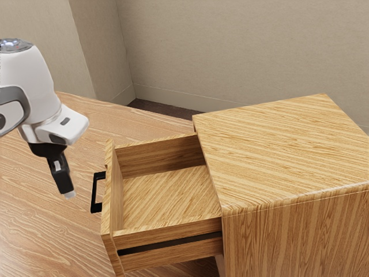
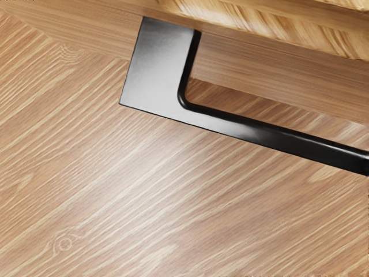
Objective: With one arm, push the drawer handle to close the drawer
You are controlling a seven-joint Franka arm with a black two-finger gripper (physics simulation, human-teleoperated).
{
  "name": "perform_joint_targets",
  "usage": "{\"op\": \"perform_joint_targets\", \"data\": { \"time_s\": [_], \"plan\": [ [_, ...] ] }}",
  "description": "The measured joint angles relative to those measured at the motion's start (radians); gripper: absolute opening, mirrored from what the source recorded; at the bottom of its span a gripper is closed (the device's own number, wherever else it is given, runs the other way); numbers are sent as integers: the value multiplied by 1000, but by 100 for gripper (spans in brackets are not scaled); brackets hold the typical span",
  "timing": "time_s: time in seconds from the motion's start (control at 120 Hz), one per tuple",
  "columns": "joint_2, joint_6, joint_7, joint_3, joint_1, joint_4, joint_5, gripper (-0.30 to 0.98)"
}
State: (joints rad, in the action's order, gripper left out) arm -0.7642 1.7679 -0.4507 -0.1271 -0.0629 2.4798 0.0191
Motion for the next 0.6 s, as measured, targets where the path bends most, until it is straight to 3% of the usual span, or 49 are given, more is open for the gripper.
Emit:
{"op": "perform_joint_targets", "data": {
  "time_s": [0.108,0.275,0.375,0.6],
  "plan": [
    [-4,10,-55,0,-21,22,-6,65],
    [-18,21,-123,-17,-38,50,-12,27],
    [-17,27,-156,-32,-45,51,-27,12],
    [2,36,-210,-49,-44,41,-44,-2]
  ]
}}
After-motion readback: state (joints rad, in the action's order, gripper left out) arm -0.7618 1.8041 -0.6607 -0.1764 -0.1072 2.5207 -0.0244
